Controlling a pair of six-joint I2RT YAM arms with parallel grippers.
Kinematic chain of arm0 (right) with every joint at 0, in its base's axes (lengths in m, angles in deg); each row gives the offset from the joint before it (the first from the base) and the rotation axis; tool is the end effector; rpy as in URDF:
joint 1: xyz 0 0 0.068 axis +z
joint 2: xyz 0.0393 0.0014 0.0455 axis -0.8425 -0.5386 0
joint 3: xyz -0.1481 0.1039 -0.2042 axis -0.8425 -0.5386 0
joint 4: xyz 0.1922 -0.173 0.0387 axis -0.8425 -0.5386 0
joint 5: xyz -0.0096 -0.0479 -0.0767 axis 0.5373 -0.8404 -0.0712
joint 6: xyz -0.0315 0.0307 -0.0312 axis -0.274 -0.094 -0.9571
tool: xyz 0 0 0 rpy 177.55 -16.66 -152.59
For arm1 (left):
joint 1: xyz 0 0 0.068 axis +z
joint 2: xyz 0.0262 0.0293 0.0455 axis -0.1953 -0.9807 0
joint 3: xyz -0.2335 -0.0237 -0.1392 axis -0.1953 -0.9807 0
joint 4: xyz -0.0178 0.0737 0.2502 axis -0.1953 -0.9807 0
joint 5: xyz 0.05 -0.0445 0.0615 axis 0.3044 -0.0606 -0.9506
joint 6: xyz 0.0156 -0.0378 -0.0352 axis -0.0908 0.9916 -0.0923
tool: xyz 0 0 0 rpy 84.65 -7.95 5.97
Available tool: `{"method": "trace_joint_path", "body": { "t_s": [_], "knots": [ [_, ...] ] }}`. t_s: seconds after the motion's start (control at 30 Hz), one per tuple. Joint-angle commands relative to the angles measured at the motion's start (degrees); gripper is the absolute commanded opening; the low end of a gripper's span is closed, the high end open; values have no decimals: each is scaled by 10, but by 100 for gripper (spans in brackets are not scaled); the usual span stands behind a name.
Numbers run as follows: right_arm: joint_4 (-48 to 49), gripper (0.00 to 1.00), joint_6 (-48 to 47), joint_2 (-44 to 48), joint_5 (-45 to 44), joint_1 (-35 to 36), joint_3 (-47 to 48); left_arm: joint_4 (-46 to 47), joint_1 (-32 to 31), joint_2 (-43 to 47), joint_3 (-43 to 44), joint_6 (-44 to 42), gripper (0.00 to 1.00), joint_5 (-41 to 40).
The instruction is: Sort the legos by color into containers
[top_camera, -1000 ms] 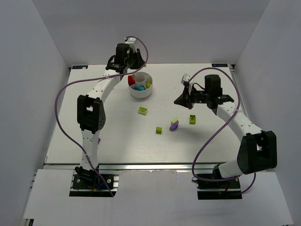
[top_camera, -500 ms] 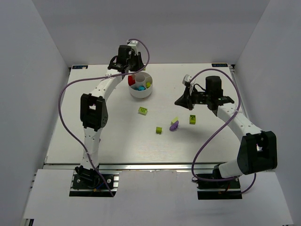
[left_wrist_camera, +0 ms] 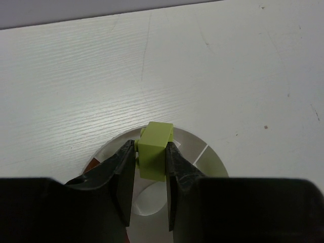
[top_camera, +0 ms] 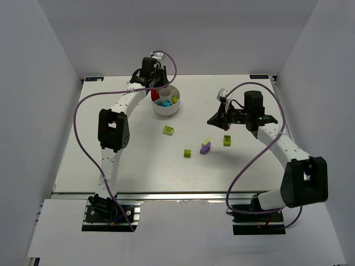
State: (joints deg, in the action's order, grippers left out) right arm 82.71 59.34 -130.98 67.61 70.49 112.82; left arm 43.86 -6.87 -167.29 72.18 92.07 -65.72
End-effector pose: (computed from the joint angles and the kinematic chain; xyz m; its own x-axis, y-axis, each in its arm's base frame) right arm 0.2940 0.0967 0.2854 -0.1035 -0.2908 -0.9512 -0.9296 0.3684 -0.0115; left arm 0.5231 -0.1759 0.2483 -0.5898 -0.0133 -0.8075 0.2948 0.9273 -0.2306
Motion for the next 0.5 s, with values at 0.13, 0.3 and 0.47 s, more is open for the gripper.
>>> {"method": "trace_joint_path", "body": {
  "t_s": [0.13,0.3,0.47],
  "knots": [
    [19,0,6,17,16,-5,-6,-2,-2,6,27,-2,43,-15],
    [20,0,6,15,16,-6,-5,-8,-2,10,27,-3,53,-21],
    [12,2,-5,12,16,-6,-5,0,-2,19,32,2,54,-21]
  ]
}}
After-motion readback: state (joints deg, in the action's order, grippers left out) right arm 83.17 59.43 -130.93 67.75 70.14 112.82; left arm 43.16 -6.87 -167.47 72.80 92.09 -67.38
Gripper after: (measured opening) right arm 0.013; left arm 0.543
